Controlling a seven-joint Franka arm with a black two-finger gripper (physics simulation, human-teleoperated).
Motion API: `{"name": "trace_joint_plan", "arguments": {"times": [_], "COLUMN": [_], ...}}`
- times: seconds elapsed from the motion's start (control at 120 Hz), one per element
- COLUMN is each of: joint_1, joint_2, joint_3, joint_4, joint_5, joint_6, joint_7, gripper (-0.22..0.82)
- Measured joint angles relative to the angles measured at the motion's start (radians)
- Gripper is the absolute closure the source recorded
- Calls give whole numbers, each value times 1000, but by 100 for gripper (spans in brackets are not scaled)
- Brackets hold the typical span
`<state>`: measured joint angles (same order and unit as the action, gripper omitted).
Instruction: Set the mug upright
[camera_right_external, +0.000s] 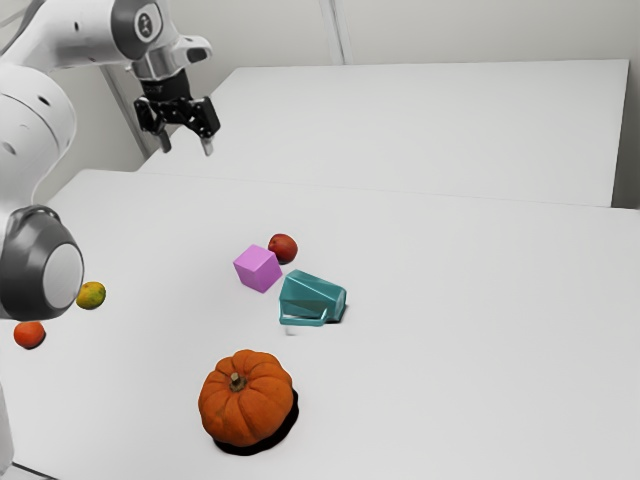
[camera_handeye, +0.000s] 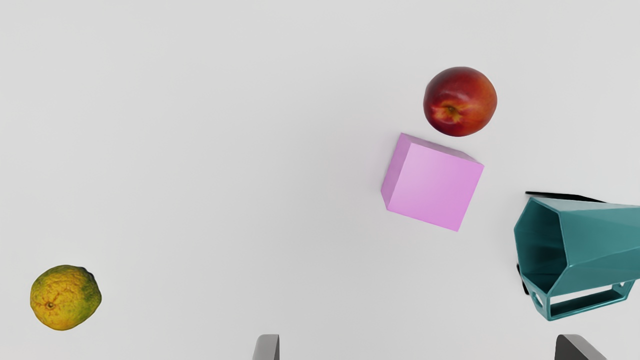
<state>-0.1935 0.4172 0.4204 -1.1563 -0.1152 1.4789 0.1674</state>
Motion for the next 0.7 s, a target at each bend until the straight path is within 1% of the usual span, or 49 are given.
{"name": "trace_joint_plan", "arguments": {"times": [0.225, 0.3, 0.367, 0.542, 0.7], "joint_1": [-5, -16, -35, -82, -108], "joint_2": [2, 2, 0, -61, -159], "joint_3": [-5, -31, -40, -45, -69], "joint_4": [-6, -39, -83, -319, -555], "joint_5": [-16, -63, -115, -238, -289], "joint_6": [-4, 14, 37, 154, 298], "joint_7": [0, -1, -2, -5, -7], "gripper": [0, 0, 0, 0, 0]}}
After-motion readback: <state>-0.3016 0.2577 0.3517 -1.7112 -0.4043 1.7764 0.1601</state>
